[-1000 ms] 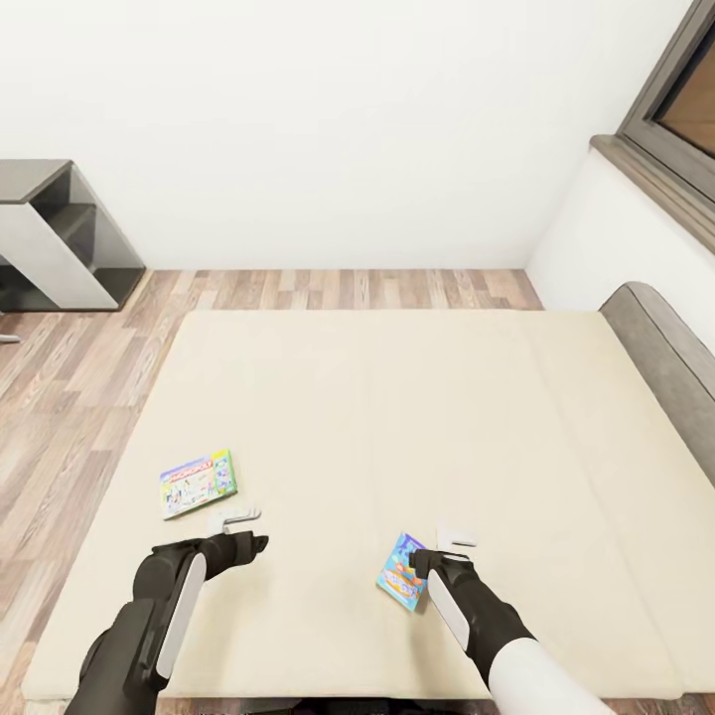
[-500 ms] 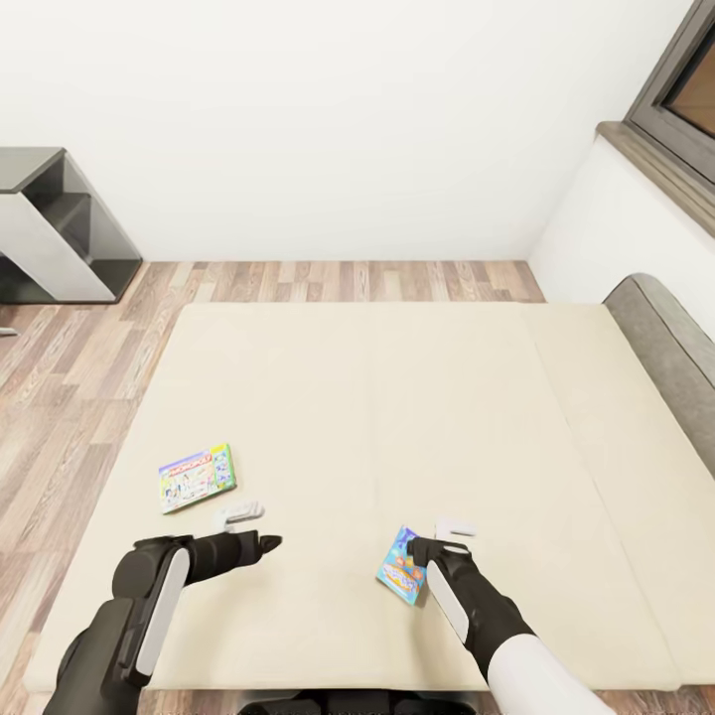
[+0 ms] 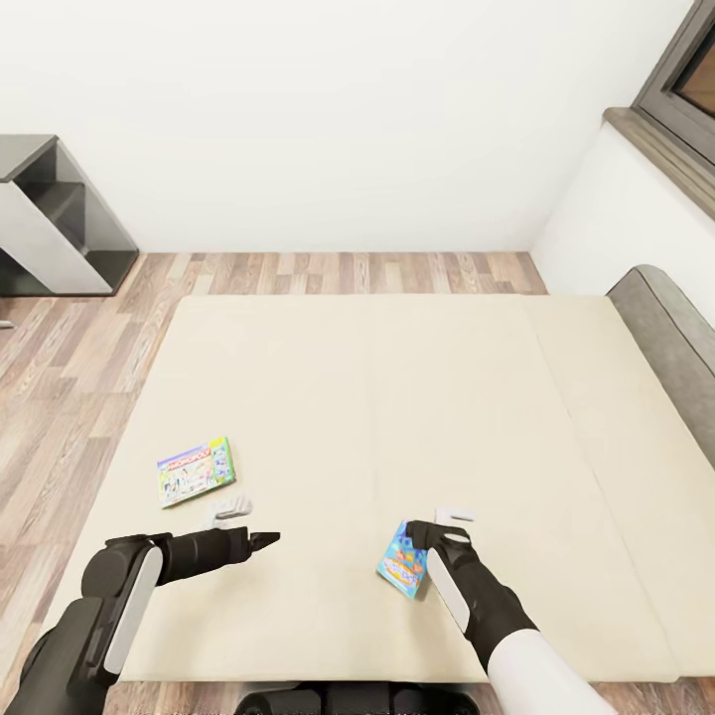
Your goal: Put all the toys in the child's room - the three board games (two on the bed and one on the table), the two jigsaw puzzles on the table, and the tennis ball on the table - inside the toy box on the table in the child's room.
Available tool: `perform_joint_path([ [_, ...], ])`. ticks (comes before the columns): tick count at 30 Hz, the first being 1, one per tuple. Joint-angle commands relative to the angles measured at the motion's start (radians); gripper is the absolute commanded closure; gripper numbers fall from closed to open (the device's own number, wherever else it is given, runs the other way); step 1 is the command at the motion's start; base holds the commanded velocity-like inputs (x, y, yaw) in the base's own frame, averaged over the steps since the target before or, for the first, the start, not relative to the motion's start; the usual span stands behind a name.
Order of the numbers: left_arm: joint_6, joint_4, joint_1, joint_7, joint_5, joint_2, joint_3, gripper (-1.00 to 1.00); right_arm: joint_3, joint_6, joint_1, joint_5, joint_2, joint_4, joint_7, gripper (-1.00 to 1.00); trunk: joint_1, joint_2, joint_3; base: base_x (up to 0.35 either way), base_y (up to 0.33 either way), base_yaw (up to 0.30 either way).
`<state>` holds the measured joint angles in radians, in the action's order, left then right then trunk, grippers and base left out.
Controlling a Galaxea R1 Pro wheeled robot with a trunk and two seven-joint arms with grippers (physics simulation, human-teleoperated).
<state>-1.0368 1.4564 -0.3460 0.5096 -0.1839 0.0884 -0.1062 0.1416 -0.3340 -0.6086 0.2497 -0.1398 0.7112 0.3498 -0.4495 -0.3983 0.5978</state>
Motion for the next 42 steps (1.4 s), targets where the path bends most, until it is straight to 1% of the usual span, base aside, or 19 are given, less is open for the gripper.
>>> perform_joint_path([
  [1,-0.007,0.0,-0.001,0.003,-0.004,0.0,-0.001,-1.0,0.004,-0.004,0.0,0.009,0.001,0.003,0.009,-1.0,0.0,-0.002,0.003,0.0,0.0,0.0],
  [26,0.0,-0.001,-0.001,0.012,-0.005,0.002,-0.001,-1.0,0.005,-0.002,0.0,0.01,0.006,0.008,0.008,-1.0,0.0,-0.002,0.044,0.0,0.0,0.0],
  [32,0.0,-0.001,-0.001,0.012,-0.005,0.002,-0.001,-1.0,0.005,0.028,0.0,0.01,0.004,0.008,0.008,-1.0,0.0,-0.002,0.054,0.0,0.0,0.0],
  [37,0.0,-0.001,-0.001,0.012,-0.005,0.002,-0.002,-1.0,0.005,0.035,-0.001,0.01,0.001,0.011,0.008,-1.0,0.0,-0.002,0.063,0.0,0.0,0.0],
  [42,0.002,-0.001,-0.001,0.011,-0.004,0.001,-0.009,-1.0,0.005,0.039,-0.002,0.01,0.002,0.036,0.008,-1.0,0.0,-0.002,0.071,0.0,0.0,0.0],
])
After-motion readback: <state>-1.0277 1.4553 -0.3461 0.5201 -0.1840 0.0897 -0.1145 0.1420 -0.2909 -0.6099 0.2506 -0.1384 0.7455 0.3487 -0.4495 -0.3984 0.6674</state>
